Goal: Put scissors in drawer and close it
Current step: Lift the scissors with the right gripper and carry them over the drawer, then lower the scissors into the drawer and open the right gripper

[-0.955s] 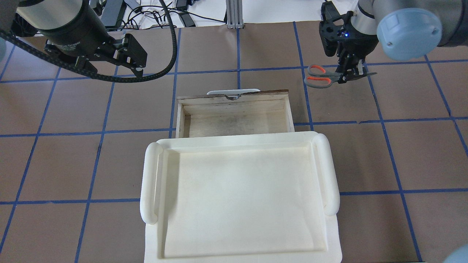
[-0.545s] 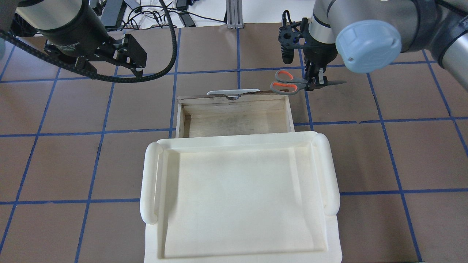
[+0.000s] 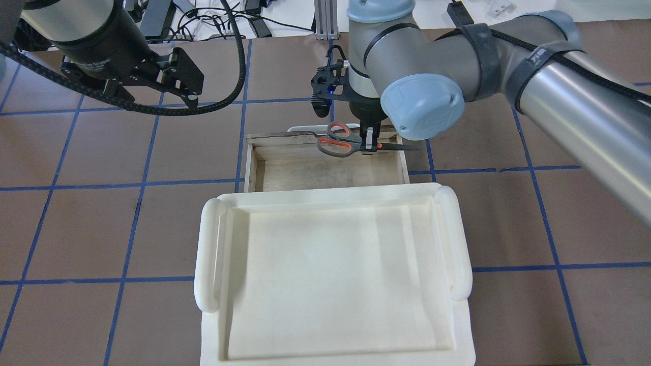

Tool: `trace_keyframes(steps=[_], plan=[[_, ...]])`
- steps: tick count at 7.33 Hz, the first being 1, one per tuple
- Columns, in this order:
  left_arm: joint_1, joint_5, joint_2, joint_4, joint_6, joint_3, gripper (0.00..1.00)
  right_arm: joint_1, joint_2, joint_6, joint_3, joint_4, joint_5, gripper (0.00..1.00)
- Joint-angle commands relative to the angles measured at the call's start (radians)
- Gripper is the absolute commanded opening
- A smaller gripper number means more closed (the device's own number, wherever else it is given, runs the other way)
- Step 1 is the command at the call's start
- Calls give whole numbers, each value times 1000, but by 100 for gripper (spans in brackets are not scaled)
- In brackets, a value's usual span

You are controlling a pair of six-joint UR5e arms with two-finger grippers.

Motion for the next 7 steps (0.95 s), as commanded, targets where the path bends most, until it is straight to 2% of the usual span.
trace_keyframes(steps=[1, 3, 4, 7], plan=[[0, 0, 0, 0, 0, 0, 100, 67, 9, 104, 0, -12, 1, 0], [0, 1, 0, 0, -1, 0, 100, 109, 32, 133, 0, -27, -1, 0], [0, 1, 0, 0, 0, 0, 100, 123, 55, 138, 0, -81, 4, 0], [0, 1, 0, -2, -1, 0, 100, 161, 90, 172, 2, -92, -4, 0]])
